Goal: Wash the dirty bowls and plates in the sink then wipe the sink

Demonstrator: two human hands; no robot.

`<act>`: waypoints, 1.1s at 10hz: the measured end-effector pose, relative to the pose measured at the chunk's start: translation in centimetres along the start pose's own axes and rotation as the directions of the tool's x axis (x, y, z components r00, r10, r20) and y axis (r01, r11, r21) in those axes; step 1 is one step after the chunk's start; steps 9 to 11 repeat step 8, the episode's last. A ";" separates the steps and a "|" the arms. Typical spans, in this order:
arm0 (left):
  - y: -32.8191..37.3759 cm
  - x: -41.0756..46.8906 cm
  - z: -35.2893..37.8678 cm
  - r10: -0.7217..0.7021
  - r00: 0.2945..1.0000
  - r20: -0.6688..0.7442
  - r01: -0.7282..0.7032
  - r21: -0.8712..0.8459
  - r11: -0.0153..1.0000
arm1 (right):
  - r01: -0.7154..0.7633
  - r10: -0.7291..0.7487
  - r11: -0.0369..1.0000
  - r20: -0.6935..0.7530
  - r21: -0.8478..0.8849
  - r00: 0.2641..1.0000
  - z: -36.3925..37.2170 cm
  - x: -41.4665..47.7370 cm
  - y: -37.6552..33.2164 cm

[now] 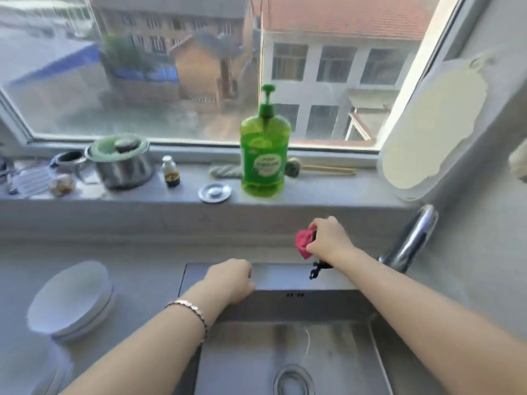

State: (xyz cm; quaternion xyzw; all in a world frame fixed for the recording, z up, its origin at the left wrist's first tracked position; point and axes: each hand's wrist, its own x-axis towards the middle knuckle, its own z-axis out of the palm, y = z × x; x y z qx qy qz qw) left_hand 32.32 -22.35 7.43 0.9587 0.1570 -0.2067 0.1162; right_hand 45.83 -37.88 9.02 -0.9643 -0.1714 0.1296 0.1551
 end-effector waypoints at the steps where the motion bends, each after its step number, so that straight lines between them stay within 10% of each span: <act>1: 3.3 2.3 -3.2 0.029 0.997 -0.074 -0.031 -0.026 0.999 | -0.009 0.009 1.000 -0.108 0.002 0.994 -3.7 4.5 0.0; 3: 5.1 7.6 -5.8 0.052 0.993 -0.105 -0.042 0.097 0.994 | 0.080 -0.115 0.985 -0.236 -0.155 0.965 -6.8 12.6 0.3; 11: 3.5 8.6 -7.1 0.014 1.000 0.002 -0.014 0.004 1.000 | 0.156 -0.137 0.912 0.075 -0.381 0.988 -5.1 9.3 -0.8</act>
